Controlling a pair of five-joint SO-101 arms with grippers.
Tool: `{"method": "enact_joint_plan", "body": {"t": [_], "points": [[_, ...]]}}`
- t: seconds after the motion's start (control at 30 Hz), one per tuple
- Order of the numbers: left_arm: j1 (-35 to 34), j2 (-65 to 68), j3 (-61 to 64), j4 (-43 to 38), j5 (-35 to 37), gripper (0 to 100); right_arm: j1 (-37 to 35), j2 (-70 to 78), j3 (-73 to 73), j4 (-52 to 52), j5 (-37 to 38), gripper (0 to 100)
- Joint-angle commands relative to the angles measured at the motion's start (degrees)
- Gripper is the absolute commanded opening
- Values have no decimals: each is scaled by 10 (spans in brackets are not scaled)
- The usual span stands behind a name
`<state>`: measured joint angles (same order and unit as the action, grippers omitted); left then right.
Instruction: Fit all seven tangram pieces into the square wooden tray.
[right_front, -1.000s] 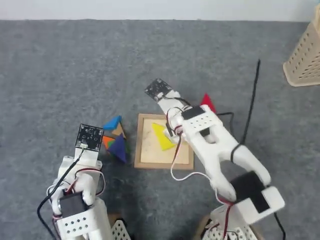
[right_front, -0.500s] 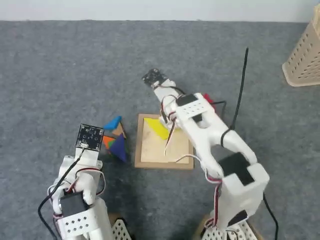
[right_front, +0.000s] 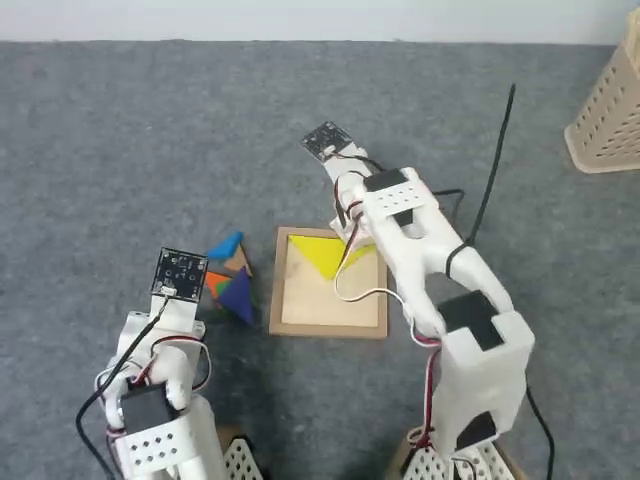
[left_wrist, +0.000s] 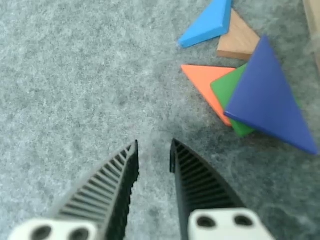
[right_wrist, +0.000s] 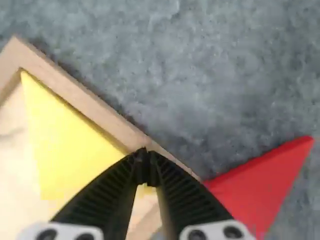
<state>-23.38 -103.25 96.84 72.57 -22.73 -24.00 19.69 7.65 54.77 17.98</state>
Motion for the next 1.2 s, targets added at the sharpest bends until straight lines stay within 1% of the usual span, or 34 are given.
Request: {"method": "enact_joint_plan", "body": {"t": [0.0, 0.1, 0.2, 0.33, 0.5, 0.63, 0.73, 1.0, 1.17], "points": [[-1, -8, -2, 1, -8, 98, 36, -106, -20, 54, 2, 52], [-1, -8, -2, 1, -8, 98, 81, -147, -21, 73, -1, 121], [-1, -8, -2, 1, -8, 98, 126, -146, -23, 70, -38, 181], [1, -8, -2, 1, -8, 98, 116, -94, -26, 50, -61, 216], [0, -8, -2, 1, -8, 98, 111, -15, -78, 47, -121, 262], [0, -8, -2, 1, -8, 98, 108, 39, -109, 47, -125, 302], [2, -8, -2, 1, -8, 98, 107, 69, -129, 47, -123, 317], [2, -8, -2, 1, -8, 98, 108, 117, -147, 51, -121, 314], [0, -8, -2, 1, -8, 98, 116, 115, -153, 98, -121, 314]]}}
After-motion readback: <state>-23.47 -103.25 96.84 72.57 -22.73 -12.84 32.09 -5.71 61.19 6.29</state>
